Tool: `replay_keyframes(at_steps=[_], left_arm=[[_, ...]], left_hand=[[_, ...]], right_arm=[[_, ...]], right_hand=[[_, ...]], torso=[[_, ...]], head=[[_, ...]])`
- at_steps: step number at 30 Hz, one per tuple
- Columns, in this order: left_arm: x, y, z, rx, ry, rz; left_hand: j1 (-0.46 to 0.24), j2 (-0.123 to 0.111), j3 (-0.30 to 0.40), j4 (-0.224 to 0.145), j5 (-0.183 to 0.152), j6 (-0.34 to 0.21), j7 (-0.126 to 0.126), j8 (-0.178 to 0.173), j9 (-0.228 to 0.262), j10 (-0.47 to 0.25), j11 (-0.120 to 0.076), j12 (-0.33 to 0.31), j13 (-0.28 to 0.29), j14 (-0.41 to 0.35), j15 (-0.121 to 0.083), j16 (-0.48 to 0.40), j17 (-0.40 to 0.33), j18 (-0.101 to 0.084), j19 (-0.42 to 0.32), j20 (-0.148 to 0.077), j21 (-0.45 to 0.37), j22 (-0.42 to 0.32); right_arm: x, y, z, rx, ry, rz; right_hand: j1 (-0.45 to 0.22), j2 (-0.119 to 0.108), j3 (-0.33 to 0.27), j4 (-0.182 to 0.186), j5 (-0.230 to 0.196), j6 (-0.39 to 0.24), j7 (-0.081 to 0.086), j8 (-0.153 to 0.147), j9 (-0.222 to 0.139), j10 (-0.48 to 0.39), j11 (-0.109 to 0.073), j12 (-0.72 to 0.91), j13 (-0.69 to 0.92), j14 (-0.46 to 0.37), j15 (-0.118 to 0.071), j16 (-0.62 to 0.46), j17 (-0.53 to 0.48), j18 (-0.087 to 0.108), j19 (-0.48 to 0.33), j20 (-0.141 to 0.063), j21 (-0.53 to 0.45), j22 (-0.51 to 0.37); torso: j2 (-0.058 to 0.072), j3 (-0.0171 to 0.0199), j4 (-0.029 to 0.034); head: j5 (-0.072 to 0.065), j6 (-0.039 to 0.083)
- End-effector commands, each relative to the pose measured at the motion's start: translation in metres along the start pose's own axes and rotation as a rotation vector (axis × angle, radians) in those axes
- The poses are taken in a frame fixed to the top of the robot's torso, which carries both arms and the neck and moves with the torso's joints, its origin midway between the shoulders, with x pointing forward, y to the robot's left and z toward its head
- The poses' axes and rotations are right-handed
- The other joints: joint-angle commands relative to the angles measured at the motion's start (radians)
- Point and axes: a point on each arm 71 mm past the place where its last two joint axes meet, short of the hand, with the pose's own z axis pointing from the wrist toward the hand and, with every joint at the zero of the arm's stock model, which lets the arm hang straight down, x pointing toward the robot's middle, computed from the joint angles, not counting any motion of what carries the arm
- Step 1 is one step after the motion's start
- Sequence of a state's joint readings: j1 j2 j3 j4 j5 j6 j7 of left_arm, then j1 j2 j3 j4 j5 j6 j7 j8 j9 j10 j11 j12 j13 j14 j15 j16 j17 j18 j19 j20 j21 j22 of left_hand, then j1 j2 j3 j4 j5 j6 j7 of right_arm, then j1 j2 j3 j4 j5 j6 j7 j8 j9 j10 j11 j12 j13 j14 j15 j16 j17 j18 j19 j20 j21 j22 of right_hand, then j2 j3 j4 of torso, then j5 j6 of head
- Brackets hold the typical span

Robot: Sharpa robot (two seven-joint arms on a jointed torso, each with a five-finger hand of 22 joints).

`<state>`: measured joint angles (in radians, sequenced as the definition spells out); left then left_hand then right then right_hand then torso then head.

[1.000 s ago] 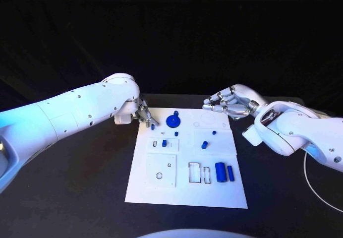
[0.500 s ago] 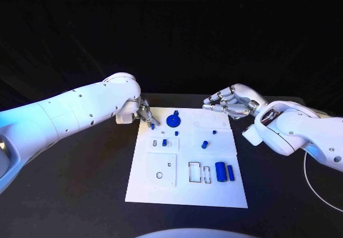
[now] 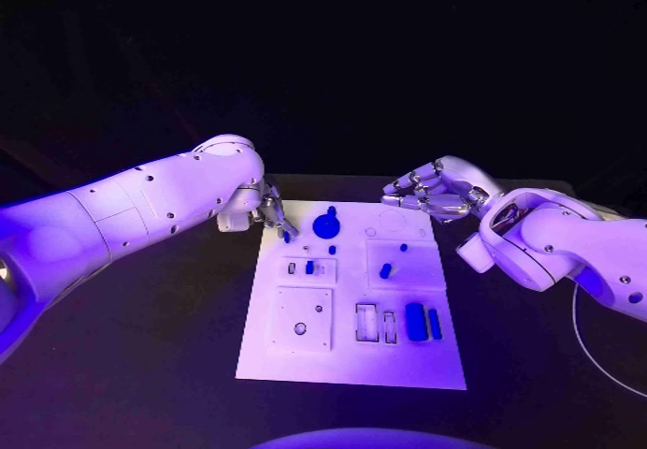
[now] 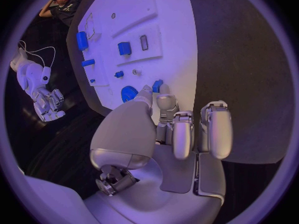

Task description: Assemble the parts on the task board

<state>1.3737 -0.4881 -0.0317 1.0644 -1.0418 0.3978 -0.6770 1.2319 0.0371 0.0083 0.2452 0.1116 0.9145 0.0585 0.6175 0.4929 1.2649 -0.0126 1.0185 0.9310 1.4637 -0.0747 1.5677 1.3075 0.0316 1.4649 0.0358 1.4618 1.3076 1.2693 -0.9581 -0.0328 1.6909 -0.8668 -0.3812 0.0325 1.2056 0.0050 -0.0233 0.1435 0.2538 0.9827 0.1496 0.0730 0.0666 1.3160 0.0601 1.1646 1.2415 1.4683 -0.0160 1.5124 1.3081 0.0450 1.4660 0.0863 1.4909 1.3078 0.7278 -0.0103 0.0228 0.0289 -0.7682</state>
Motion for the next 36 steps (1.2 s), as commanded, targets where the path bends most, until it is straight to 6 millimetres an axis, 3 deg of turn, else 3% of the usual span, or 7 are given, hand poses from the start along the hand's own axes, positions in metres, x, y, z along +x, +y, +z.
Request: replay_keyframes(at_steps=[1,12,18,25,26,28,36], left_arm=[[0.002,-0.001,0.0,-0.001,0.026,0.014],[0.002,-0.003,0.002,-0.002,0.018,0.008],[0.002,-0.004,0.002,0.007,0.004,-0.003],[0.003,-0.002,0.0,0.038,0.0,-0.035],[0.004,-0.001,-0.001,0.046,0.0,-0.041],[0.005,0.001,-0.004,0.062,0.0,-0.051],[0.008,0.011,-0.019,0.106,-0.03,-0.083]], left_hand=[[0.01,-0.002,0.0,-0.005,0.005,0.004,-0.006,0.005,-0.001,0.003,-0.005,0.006,0.001,0.107,-0.001,0.003,0.263,0.003,0.036,0.0,0.006,0.133],[0.042,0.018,0.015,-0.023,0.007,0.005,-0.01,0.009,-0.003,0.004,-0.008,0.008,-0.001,0.107,-0.003,0.003,0.263,0.003,0.036,-0.002,0.005,0.133],[0.176,0.064,0.144,-0.111,0.016,-0.024,-0.013,-0.006,-0.016,-0.011,-0.014,-0.009,-0.016,0.107,-0.01,0.003,0.263,0.004,0.034,-0.01,0.002,0.131],[0.134,-0.013,0.375,-0.149,0.016,-0.03,0.001,0.006,-0.02,-0.007,-0.004,-0.022,-0.038,0.107,0.002,0.003,0.263,0.005,0.033,-0.001,-0.001,0.132],[0.086,-0.052,0.478,-0.161,0.014,-0.031,0.001,0.021,-0.017,-0.002,-0.004,-0.019,-0.043,0.107,0.001,0.003,0.263,0.004,0.033,0.002,-0.002,0.133],[0.05,-0.073,0.542,-0.174,0.011,-0.034,0.001,0.036,-0.011,0.001,-0.004,-0.017,-0.048,0.107,0.005,0.003,0.263,0.006,0.032,-0.001,-0.006,0.13],[0.037,-0.085,0.56,-0.181,0.01,-0.033,-0.001,0.044,-0.009,0.007,-0.003,-0.009,-0.042,0.107,0.002,0.003,0.263,0.005,0.032,0.0,-0.005,0.132]], right_arm=[[0.002,0.0,0.0,-0.006,0.016,-0.001],[0.002,0.001,0.0,-0.007,0.018,0.0],[0.002,0.001,0.0,-0.007,0.019,0.0],[0.002,0.0,0.0,-0.007,0.019,0.0],[0.002,0.0,0.0,-0.007,0.019,0.0],[0.002,0.0,0.0,-0.008,0.018,0.0],[0.001,-0.001,-0.001,-0.005,0.015,0.001]], right_hand=[[0.007,0.006,-0.008,0.0,0.006,0.005,-0.003,0.005,0.001,-0.005,0.001,-0.002,0.0,0.077,0.002,-0.005,0.15,-0.006,0.018,0.005,-0.006,0.085],[0.007,0.006,-0.008,0.0,0.006,0.005,-0.003,0.005,0.001,-0.005,0.001,-0.002,0.0,0.077,0.002,-0.005,0.15,-0.006,0.018,0.005,-0.006,0.085],[0.007,0.006,-0.008,0.0,0.006,0.005,-0.003,0.005,0.001,-0.005,0.001,-0.002,0.0,0.077,0.002,-0.005,0.15,-0.006,0.018,0.005,-0.006,0.085],[0.007,0.006,-0.008,0.0,0.006,0.005,-0.003,0.005,0.001,-0.005,0.001,-0.002,0.0,0.077,0.002,-0.005,0.15,-0.006,0.018,0.005,-0.006,0.085],[0.007,0.006,-0.008,0.0,0.006,0.005,-0.003,0.005,0.001,-0.005,0.001,-0.002,0.0,0.077,0.002,-0.005,0.15,-0.006,0.018,0.005,-0.006,0.085],[0.008,0.007,-0.01,0.002,0.007,0.006,-0.003,0.006,0.001,-0.005,0.001,-0.001,0.0,0.077,0.002,-0.006,0.149,-0.006,0.017,0.005,-0.006,0.085],[0.008,0.008,-0.01,0.002,0.007,0.006,-0.003,0.006,0.002,-0.005,0.001,-0.002,0.0,0.077,0.002,-0.006,0.148,-0.006,0.017,0.005,-0.006,0.084]], torso=[[0.0,-0.0004,-0.0007],[0.001,-0.0012,0.0001],[-0.001,-0.0003,0.0002],[-0.001,0.0005,0.0003],[-0.001,0.0008,0.0002],[-0.001,0.0009,0.0002],[-0.003,0.0028,0.0034]], head=[[-0.001,-0.001],[-0.003,-0.007],[-0.002,-0.01],[-0.002,-0.01],[-0.001,-0.01],[0.003,-0.008],[0.004,-0.01]])
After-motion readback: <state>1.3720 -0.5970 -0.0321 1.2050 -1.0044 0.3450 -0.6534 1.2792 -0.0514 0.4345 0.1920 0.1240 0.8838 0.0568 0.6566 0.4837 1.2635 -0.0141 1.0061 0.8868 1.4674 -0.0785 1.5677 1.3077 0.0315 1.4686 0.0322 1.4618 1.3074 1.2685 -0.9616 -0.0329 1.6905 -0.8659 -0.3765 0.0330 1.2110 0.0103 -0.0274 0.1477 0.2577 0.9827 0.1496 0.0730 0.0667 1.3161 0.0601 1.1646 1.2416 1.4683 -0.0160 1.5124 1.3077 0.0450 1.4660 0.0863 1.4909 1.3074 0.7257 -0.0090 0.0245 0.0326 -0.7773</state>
